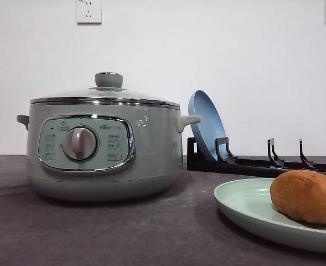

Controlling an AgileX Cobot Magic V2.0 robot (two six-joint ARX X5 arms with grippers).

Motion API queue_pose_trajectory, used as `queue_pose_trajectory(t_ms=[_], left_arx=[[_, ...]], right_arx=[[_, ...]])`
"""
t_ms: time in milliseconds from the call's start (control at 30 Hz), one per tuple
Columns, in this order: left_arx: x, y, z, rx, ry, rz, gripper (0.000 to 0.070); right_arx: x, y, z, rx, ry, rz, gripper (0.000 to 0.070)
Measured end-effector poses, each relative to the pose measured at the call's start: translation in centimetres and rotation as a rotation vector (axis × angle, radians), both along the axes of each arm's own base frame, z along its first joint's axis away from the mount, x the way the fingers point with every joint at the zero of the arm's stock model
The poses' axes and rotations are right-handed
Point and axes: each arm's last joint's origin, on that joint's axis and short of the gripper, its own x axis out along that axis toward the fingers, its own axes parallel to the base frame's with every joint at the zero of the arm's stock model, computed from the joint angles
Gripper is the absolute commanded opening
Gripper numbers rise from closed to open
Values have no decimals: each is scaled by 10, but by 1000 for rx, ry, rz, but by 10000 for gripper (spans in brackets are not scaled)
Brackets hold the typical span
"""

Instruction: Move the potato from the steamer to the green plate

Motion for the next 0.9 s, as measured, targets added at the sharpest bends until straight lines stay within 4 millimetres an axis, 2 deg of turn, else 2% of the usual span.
queue_pose_trajectory(t_ms=[133,267,500,633,900], left_arx=[[-32,18,-30,-41,-72,0,700],[-56,32,-61,-74,-124,1,700],[-76,43,-101,-115,-87,36,700],[-80,45,-109,-135,-75,51,700],[-81,46,-109,-151,-77,59,700]], right_arx=[[-1,0,-1,-28,-4,26,689],[-2,1,-2,-50,-6,100,687],[-6,1,-8,-112,36,194,687],[-8,1,-13,-141,67,206,687],[-8,1,-14,-150,77,210,687]])
